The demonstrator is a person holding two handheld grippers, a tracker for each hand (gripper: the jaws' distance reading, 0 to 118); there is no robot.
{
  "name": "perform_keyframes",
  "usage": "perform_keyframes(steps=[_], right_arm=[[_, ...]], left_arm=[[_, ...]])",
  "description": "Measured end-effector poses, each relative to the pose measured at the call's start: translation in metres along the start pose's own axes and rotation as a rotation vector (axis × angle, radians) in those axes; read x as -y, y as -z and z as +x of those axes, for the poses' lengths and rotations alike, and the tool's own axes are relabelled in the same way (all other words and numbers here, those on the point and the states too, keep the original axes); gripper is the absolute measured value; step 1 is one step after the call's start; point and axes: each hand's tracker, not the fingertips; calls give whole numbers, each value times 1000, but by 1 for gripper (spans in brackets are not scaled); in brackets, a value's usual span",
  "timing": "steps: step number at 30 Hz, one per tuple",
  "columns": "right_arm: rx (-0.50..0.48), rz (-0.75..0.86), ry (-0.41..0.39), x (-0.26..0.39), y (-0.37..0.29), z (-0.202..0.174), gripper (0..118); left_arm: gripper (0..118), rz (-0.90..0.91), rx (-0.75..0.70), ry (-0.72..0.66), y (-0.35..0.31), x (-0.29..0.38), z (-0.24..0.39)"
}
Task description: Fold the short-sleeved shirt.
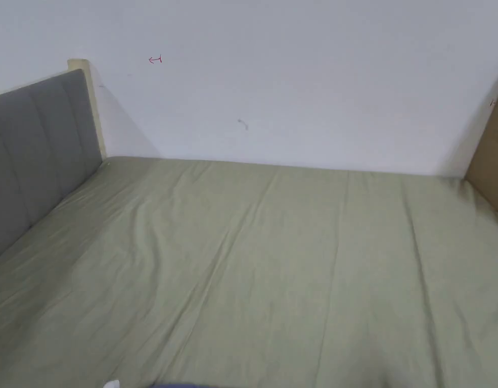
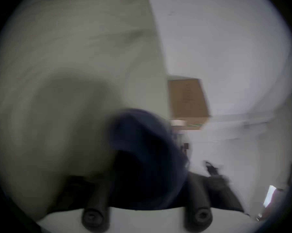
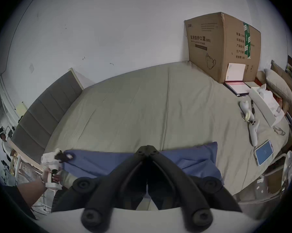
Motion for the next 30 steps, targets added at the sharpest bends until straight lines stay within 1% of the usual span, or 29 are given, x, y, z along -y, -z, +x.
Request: perform_keyframes(steps=[1,2,3,4,6,9,11,13,17,18,21,22,23,24,26,28,30], right_arm=[[-1,-3,2,0,1,0,0],[-1,-8,1,1,2,-1,0],[2,-16,1,2,4,0,0],[4,-22,1,3,5,0,0],[-1,-29,3,4,6,0,0],[-12,-32,4,5,6,0,0],[-17,-32,2,5,6,1,0],[-24,-27,3,4,6,1,0],[-43,-27,20,6,8,6,0],[-48,-27,25,8,9,7,0],[-62,-29,45,12,10,11,0],[-67,-30,50,14,10,12,0],[-73,-29,55,15,9,13,0],[-77,-29,59,17,9,14,0],[-82,-29,64,19,8,16,0],[-85,-26,70,20,5,20,0],[-86,-22,79,21,1,24,0]], left_arm=[[8,1,-96,10,3,1,-10],[8,12,100,-11,-4,7,1],[8,22,94,15,-2,5,7],[8,15,36,46,0,8,8],[8,36,26,54,-4,12,17],[9,84,-71,181,-16,21,42],[9,111,-71,249,-33,26,60],[9,148,-123,310,-49,33,79],[9,250,-338,425,-86,40,114],[9,272,-421,455,-95,41,124],[9,319,-637,587,-93,56,156],[9,326,-691,624,-88,59,165],[9,347,-713,667,-78,68,176],[9,362,-708,713,-66,78,187],[9,308,-692,778,-36,92,209],[9,196,-642,830,2,107,227],[9,72,-569,818,40,117,239]])
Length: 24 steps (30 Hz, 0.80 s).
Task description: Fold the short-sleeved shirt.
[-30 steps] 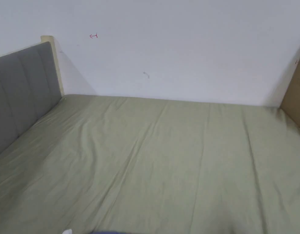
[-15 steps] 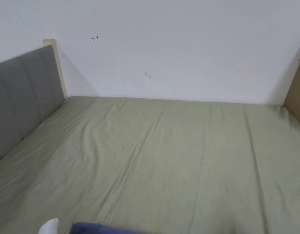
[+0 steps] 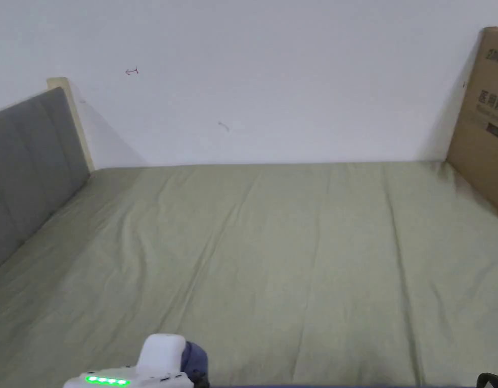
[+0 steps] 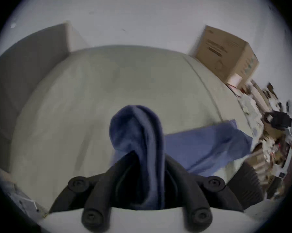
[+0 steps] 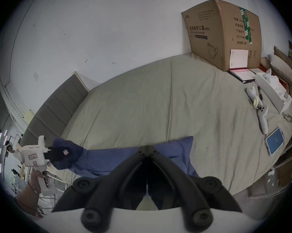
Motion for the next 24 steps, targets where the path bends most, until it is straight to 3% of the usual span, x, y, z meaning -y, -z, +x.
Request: perform_keyframes(steps=[3,6,7,8,9,11,12,14,17,19,20,21,23,24], right_arm=[[1,6,7,0,-7,6,0],[16,18,4,1,-14,13,0],[23,20,6,1,-15,15,0],[26,21,10,1,-17,17,0],[28,21,18,1,-18,20,0],[30,19,30,2,-19,24,0],[31,17,33,2,-19,27,0],[35,14,34,1,-17,34,0],[32,12,37,1,-15,33,0],[25,15,34,0,-12,32,0],[23,17,32,-1,-11,32,0],[21,17,30,-1,-9,33,0],[15,15,27,-1,-7,33,0],[12,14,26,-1,-6,33,0]], left_arm=[[9,-84,113,-30,37,-8,37],[13,-131,137,-14,74,-10,65],[24,-175,141,-14,85,-11,70],[43,-211,172,-37,93,-9,75],[75,-233,216,-71,99,-7,77],[109,-252,328,-134,98,-5,76],[115,-222,390,-159,93,-5,74],[114,-155,460,-168,75,-10,65],[114,-82,378,-125,47,-17,53],[111,-10,253,-61,26,-18,44],[104,15,219,-30,20,-17,44],[78,24,190,1,16,-16,45],[14,14,123,56,18,-13,51],[3,7,108,75,22,-10,53]])
